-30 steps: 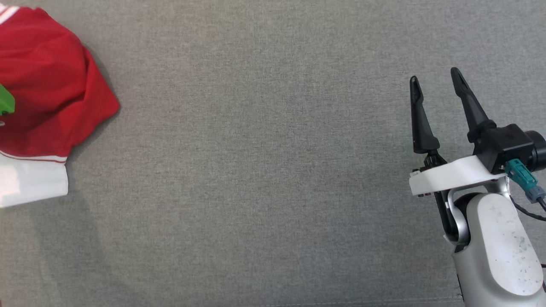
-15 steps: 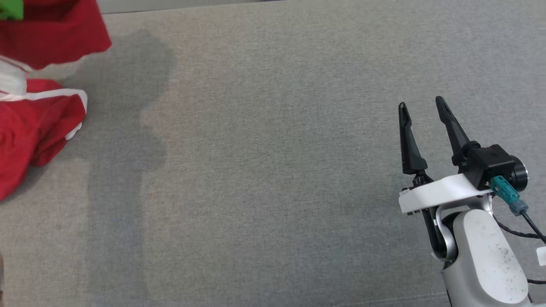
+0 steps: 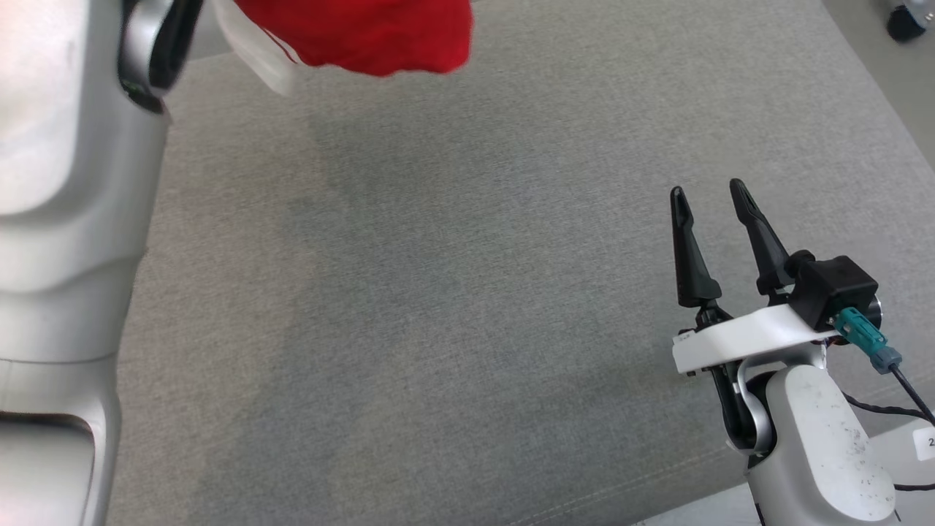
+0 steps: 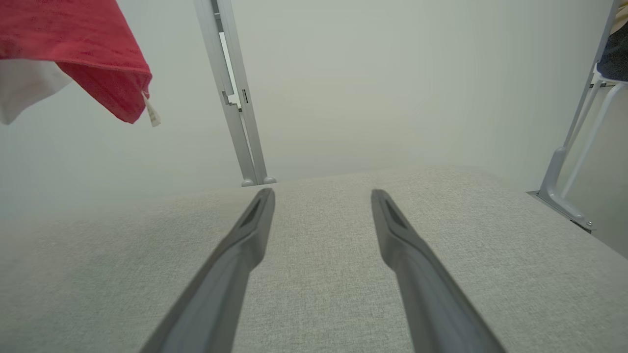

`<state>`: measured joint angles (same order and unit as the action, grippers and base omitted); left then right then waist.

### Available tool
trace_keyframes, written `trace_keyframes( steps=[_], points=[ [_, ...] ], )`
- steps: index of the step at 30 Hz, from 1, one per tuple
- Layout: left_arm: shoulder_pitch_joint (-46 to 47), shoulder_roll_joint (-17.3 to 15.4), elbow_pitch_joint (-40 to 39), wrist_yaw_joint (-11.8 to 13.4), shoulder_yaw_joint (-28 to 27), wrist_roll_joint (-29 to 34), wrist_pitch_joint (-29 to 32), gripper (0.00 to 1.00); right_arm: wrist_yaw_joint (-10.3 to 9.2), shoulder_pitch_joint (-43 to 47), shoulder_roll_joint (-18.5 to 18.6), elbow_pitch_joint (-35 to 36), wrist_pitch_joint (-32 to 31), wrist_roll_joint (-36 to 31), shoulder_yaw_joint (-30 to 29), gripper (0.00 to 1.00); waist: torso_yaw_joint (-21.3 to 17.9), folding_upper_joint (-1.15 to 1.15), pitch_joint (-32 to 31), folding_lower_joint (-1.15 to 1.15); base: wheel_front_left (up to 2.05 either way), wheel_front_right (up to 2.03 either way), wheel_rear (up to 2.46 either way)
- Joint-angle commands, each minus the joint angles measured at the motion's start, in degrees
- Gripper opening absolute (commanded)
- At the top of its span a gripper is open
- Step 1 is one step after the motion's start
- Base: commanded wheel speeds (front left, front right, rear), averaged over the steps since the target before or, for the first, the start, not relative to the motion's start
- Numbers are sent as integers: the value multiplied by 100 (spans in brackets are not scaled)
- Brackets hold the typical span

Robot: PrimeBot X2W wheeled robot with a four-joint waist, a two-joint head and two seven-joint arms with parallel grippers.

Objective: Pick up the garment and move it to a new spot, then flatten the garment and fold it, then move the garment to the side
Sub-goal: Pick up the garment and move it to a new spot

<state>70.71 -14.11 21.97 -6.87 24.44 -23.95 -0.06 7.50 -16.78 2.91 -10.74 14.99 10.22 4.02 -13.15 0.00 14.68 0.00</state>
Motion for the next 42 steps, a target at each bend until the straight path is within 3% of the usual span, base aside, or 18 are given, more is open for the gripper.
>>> trace_keyframes(
  steps=[1,7,16,22,23,24,31,37,42],
  points=[
    [-285,25,-19,-11,87,37,-46,0,-2,-32,-2,57,24,52,13,100,-332,0,51,0,0,0,0],
    [-1241,154,54,39,408,-17,-259,0,-1,61,-3,154,24,147,29,100,-388,0,72,0,0,0,0],
    [-2755,344,775,115,821,-136,-594,0,-2,76,0,146,24,166,73,100,-334,0,112,0,0,0,0],
    [-3224,477,1255,64,1120,-123,-729,0,-2,99,0,108,24,163,100,100,-296,0,90,0,0,0,0],
    [-3237,484,1318,68,1168,-74,-755,24,-1,107,-1,98,24,156,103,100,-284,0,77,0,0,0,0],
    [-3234,483,1365,101,1204,-8,-833,100,-1,117,-2,85,24,148,114,100,-272,0,58,0,0,0,0],
    [-3180,518,1360,194,1142,53,-1355,100,-2,282,-1,23,25,129,57,100,-2,0,-309,0,0,0,0],
    [-3567,237,770,467,601,-11,-1516,100,-2,463,1,-1,25,63,29,100,342,0,-600,0,0,0,0],
    [-4256,-107,-245,789,-250,197,-1506,100,-2,589,0,18,25,-19,-57,100,630,0,-764,0,0,0,0]
  ],
)
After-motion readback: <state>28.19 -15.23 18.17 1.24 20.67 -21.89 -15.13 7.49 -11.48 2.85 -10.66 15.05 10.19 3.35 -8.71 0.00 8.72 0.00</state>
